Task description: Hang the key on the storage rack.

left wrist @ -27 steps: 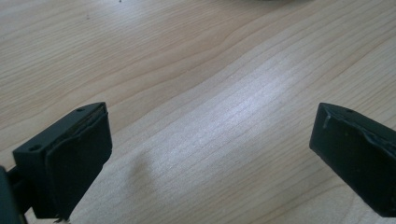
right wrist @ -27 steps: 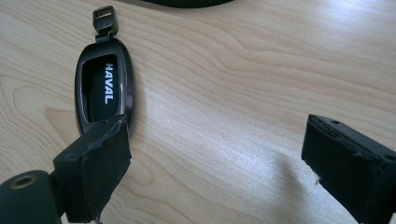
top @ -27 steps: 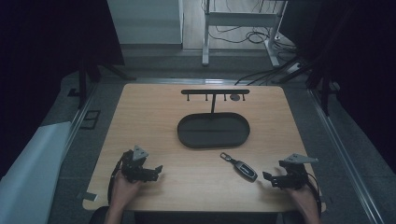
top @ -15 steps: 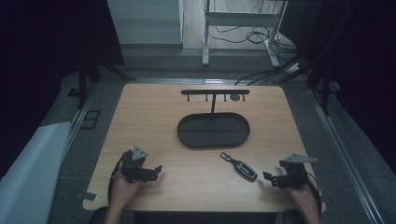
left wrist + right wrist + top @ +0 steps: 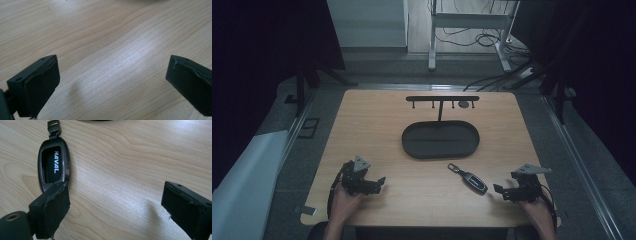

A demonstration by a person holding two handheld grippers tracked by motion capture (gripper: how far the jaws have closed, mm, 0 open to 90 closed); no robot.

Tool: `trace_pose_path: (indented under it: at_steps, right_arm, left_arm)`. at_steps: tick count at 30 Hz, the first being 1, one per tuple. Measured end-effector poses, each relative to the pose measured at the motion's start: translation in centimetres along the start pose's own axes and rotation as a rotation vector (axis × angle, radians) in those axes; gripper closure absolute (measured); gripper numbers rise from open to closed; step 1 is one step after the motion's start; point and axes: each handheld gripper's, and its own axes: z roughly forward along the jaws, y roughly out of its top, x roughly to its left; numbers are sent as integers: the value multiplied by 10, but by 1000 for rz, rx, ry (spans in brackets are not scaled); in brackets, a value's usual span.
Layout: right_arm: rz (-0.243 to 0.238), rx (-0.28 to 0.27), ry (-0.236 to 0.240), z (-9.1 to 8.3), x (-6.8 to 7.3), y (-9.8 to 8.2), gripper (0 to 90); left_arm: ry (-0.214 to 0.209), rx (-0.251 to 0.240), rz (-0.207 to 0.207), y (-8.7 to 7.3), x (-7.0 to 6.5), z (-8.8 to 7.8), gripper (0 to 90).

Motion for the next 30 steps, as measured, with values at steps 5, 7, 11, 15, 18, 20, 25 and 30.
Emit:
trace_pose_path:
  at_steps: [5, 7, 11, 15, 18, 20, 25, 30]
  right_arm:
    - [-9, 17, 3, -1, 1, 1, 80]
    - [-13, 21, 6, 0, 1, 1, 78]
    - [-16, 32, 9, 1, 2, 3, 72]
    - [-26, 57, 13, 2, 6, 5, 55]
    - [-33, 65, 21, 2, 7, 6, 52]
    - [-37, 80, 24, 3, 8, 8, 48]
    - [-50, 112, 39, 6, 11, 12, 46]
    - [-69, 146, 39, 8, 14, 16, 45]
  left_arm:
    - [1, 0, 2, 0, 0, 0, 0]
    - [1, -1, 4, 0, -1, 1, 0]
    - [2, 4, 10, 1, -2, 2, 0]
    - [6, 5, 13, 1, -2, 1, 0]
    - [5, 2, 8, 1, -1, 1, 0]
    - [6, 2, 8, 0, -1, 1, 0]
    - [6, 3, 12, 1, -2, 1, 0]
    - [7, 5, 12, 0, -1, 1, 0]
